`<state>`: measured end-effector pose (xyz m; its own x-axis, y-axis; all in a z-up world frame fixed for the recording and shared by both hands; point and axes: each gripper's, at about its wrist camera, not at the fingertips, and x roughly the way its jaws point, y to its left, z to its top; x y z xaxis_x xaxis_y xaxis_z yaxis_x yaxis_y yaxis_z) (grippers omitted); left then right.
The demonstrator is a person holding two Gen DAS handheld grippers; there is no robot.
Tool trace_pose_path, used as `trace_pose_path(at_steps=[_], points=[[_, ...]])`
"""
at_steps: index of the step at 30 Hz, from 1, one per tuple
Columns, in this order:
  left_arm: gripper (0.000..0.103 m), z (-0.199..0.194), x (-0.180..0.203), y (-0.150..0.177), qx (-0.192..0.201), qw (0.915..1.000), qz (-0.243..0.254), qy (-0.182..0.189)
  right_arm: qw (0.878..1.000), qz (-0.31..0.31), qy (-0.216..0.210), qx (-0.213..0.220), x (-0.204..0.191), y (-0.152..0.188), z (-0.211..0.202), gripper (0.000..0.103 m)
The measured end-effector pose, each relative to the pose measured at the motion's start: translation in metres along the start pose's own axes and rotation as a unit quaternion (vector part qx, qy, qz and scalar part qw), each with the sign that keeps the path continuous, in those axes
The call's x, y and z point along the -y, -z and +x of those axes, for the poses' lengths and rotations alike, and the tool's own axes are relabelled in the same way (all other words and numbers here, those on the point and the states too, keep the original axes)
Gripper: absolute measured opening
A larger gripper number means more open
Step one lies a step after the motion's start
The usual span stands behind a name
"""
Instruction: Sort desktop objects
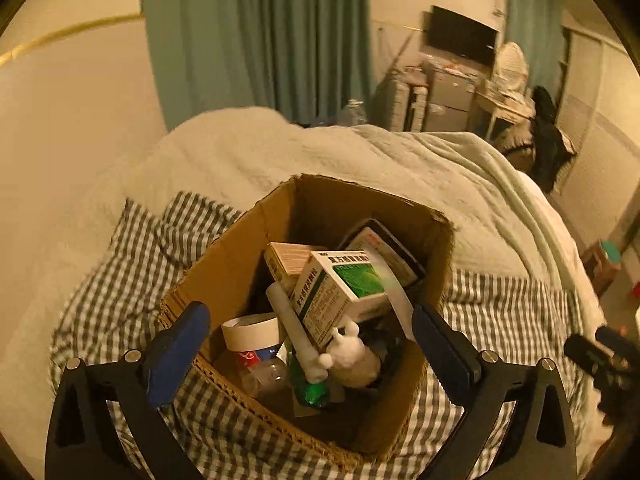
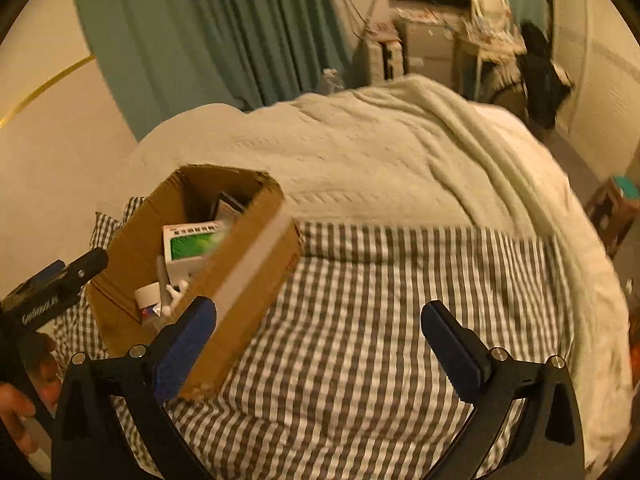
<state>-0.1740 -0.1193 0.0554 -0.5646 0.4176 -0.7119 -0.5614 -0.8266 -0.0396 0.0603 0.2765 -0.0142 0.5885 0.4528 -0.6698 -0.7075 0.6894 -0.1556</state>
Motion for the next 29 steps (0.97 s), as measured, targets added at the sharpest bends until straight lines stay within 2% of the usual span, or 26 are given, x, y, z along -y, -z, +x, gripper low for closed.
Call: trace_pose_path(at_steps=[5,10,17,24,29], points=[[0.103,-0.008,0.012,0.021,-0.013,0.9999,0.009,0.0,1.0,-0.019,0.008,0.013,0.002,0.014,-0.01,0.102],[0.103,-0.016,0.036,0.033,-0.021,0.998,0.039,-0.045,0.998,-0.053,0.023,0.019,-0.002,0.032,-0.016,0.102],[0.103,-0.032,0.053,0.042,-0.012,0.9986,0.038,-0.035,1.0,-0.006,0.016,0.015,0.024,0.039,-0.024,0.102],[0.103,-0.04,0.055,0.041,-0.009,0.9992,0.019,-0.034,1.0,-0.01,0.019,0.008,0.031,0.048,-0.032,0.102],[0.103,-0.05,0.06,0.044,0.017,0.9983,0.031,-0.047,1.0,-0.006,0.017,0.003,0.038,0.053,-0.034,0.102]])
